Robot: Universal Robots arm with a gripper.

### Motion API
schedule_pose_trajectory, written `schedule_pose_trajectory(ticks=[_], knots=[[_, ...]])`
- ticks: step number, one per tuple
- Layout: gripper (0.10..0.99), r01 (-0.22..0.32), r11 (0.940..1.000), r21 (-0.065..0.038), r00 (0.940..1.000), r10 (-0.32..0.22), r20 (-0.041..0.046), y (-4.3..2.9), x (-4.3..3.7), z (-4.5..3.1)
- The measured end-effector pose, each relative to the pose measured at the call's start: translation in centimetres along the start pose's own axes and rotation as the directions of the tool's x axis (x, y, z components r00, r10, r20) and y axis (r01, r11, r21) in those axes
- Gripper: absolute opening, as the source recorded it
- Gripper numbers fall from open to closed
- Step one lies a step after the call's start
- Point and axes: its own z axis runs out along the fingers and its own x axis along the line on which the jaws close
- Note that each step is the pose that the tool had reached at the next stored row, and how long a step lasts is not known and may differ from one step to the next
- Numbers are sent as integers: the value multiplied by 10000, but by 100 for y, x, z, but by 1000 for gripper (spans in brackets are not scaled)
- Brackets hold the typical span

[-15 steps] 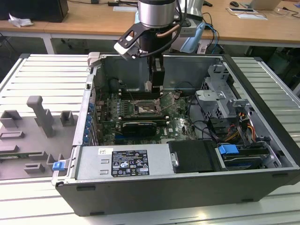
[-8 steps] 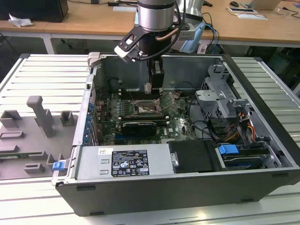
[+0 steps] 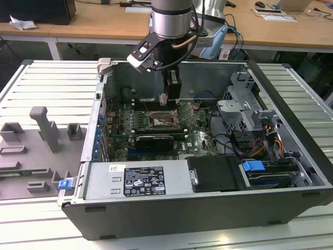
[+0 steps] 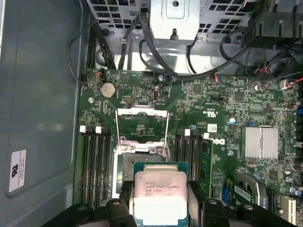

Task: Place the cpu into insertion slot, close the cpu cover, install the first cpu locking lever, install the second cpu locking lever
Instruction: 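Place the cpu into insertion slot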

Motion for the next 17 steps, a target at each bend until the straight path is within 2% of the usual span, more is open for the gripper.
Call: schedule_pose_trajectory(ticks=[17], knots=[[537,27,10000,0,10000,-27,5,-6,2,79]])
